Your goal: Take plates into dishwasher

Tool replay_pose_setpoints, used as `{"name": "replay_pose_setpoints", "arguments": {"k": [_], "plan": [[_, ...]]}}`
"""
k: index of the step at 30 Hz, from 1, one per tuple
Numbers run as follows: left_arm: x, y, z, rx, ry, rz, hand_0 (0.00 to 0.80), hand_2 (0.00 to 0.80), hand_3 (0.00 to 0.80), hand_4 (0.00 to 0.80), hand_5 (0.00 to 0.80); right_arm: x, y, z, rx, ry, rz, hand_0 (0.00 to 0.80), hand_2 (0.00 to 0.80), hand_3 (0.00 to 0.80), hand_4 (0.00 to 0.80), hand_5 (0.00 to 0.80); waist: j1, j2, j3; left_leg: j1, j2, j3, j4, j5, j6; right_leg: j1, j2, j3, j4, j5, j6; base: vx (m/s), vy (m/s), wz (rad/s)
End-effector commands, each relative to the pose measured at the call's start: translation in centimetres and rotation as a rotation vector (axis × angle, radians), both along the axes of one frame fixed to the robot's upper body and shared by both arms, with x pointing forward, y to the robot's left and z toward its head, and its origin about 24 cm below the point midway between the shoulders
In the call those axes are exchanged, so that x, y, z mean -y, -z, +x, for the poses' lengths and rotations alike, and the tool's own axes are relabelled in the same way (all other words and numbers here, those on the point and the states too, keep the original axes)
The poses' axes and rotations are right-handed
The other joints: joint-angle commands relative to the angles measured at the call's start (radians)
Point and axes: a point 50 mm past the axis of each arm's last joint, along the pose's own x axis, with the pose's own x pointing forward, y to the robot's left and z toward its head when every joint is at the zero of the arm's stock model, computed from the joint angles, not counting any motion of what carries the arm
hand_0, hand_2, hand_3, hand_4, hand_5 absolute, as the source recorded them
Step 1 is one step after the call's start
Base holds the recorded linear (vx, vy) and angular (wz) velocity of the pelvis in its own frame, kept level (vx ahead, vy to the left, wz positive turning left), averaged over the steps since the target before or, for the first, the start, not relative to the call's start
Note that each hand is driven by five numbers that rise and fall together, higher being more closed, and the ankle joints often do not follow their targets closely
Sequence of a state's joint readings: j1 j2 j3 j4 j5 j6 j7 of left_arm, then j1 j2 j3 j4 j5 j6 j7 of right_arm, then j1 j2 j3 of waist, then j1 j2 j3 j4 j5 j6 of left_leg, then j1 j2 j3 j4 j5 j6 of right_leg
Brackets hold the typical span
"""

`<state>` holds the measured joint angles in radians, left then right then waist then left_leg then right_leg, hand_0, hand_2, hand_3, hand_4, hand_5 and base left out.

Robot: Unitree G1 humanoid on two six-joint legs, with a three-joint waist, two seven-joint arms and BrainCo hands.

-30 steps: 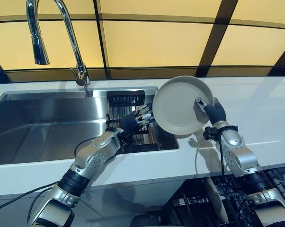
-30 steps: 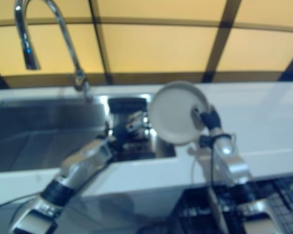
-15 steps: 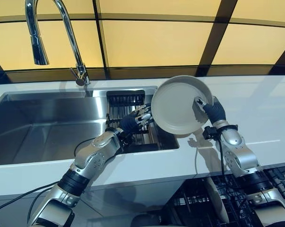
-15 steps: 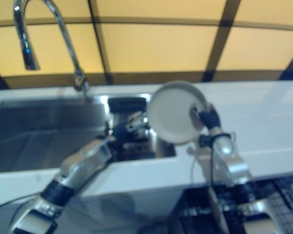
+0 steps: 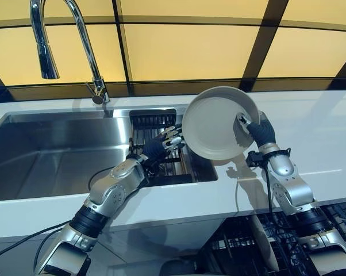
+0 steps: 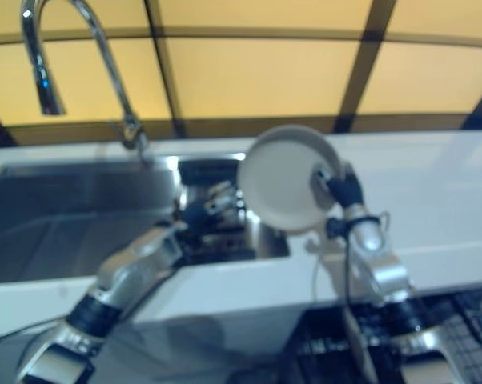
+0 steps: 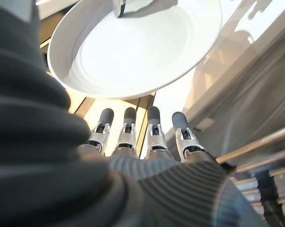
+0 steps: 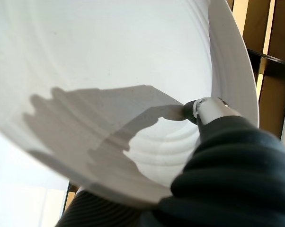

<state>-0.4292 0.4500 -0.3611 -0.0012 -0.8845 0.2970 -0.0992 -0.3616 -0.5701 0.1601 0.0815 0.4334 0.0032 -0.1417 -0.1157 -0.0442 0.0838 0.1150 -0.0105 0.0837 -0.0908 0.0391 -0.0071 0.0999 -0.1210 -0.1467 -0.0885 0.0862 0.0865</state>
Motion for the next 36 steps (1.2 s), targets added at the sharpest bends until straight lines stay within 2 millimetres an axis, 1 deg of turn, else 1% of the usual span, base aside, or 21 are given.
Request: {"name": "replay_pose_setpoints", "arguments": {"k": [1,9,15,23,32,36], "plan": [[0.2,-1.6,1.5,0.072,-0.022,-0.015,0.000,0.000,0.000,0.000,0.000,1.4,-5.0,-0.4,0.239,0.030,0.002,0.800,0.800,0.800,0.800,0.800,0.033,0.022,-0.024,0.026,-0.004,0.106,0.004,-0.063,0.002,0.039,0.072,-0.023,0.001,-0.054,0.007,0.000,0.000,0.00],[0.7,-1.8,1.5,0.080,-0.020,-0.016,0.000,0.000,0.000,0.000,0.000,0.4,-5.8,-0.4,0.286,0.015,-0.010,0.800,0.800,0.800,0.800,0.800,0.035,0.025,-0.022,0.025,-0.006,0.099,0.004,-0.062,0.001,0.039,0.073,-0.022,0.001,-0.054,0.006,0.000,0.000,0.00],[0.7,-2.1,1.4,0.089,0.010,-0.022,0.000,0.000,0.000,0.000,0.000,-0.1,-5.7,-0.3,0.272,-0.021,-0.041,0.800,0.800,0.800,0.800,0.800,0.037,0.025,-0.024,0.025,-0.006,0.099,0.004,-0.061,0.000,0.041,0.072,-0.025,0.001,-0.054,0.007,0.000,0.000,0.00],[2.1,-2.2,1.2,0.094,0.080,-0.021,0.000,0.000,0.000,0.000,0.000,-2.0,-5.4,0.0,0.247,-0.117,-0.078,0.800,0.800,0.800,0.800,0.800,0.040,0.023,-0.025,0.025,-0.006,0.096,0.004,-0.061,0.000,0.039,0.072,-0.024,0.001,-0.054,0.008,0.000,0.000,0.00],[3.3,-2.9,0.8,0.111,0.167,-0.022,0.000,0.000,0.000,0.000,0.000,-4.0,-4.8,0.5,0.191,-0.208,-0.137,0.800,0.800,0.800,0.800,0.800,0.046,0.024,-0.025,0.025,-0.007,0.092,0.004,-0.060,0.000,0.042,0.072,-0.028,0.001,-0.056,0.006,0.000,0.000,0.00],[3.8,-2.7,0.6,0.108,0.199,-0.016,0.000,0.000,0.000,0.000,0.000,-4.7,-4.7,0.6,0.180,-0.236,-0.143,0.800,0.800,0.800,0.800,0.800,0.049,0.022,-0.024,0.024,-0.008,0.088,0.004,-0.060,0.000,0.043,0.073,-0.029,0.001,-0.057,0.005,0.000,0.000,0.00]]}}
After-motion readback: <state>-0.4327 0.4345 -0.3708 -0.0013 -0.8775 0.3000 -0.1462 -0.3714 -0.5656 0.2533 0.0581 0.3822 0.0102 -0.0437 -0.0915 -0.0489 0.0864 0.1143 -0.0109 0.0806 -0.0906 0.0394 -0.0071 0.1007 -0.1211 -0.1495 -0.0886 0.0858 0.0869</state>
